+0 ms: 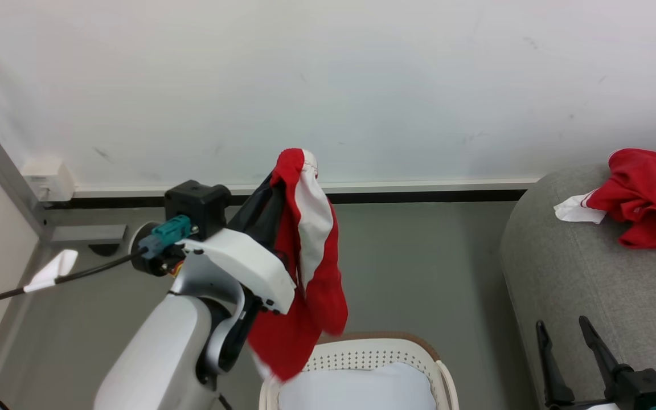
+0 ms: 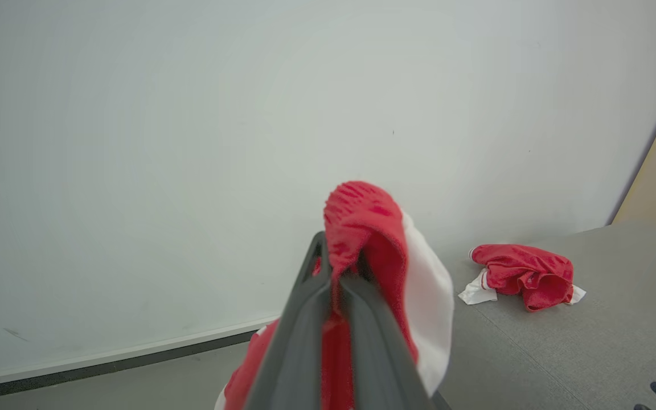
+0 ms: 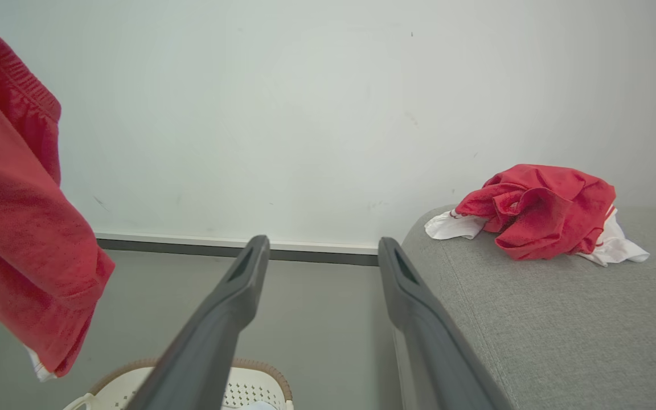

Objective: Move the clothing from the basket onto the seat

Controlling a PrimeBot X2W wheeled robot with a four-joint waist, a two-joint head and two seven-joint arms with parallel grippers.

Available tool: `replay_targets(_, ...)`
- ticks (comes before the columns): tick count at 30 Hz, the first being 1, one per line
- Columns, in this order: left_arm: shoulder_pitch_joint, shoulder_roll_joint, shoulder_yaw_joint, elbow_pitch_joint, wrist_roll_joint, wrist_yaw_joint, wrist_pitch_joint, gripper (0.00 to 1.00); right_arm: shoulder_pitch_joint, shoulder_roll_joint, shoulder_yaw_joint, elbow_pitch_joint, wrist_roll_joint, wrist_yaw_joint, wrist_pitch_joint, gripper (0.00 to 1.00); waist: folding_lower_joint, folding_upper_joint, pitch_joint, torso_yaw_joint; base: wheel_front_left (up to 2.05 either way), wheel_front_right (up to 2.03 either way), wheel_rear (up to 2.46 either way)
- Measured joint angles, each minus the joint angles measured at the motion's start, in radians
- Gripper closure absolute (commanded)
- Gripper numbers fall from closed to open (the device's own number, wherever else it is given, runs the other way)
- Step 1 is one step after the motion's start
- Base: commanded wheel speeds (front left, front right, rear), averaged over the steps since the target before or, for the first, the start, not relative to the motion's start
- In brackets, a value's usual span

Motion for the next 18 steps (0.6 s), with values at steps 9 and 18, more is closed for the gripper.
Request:
replay_targets(9,0.013,0.031,0.003,-0.053,0.0,0.011,0.034,1.0,0.001,-0.001,0.065,-0.022,0.0,0.0,0.0,0.0,0.0002,0.0,-0.019,-0.008,0.0,0.0,0.0)
replay_targets(18,0.017,0.04,-0.012,-0.097,-0.004,0.021,0.063,1.0,-0.013,0.001,0.393,-0.122,-0.031,0.0,0.0,0.0,0.0002,0.0,-0.028,-0.003,0.0,0.0,0.0)
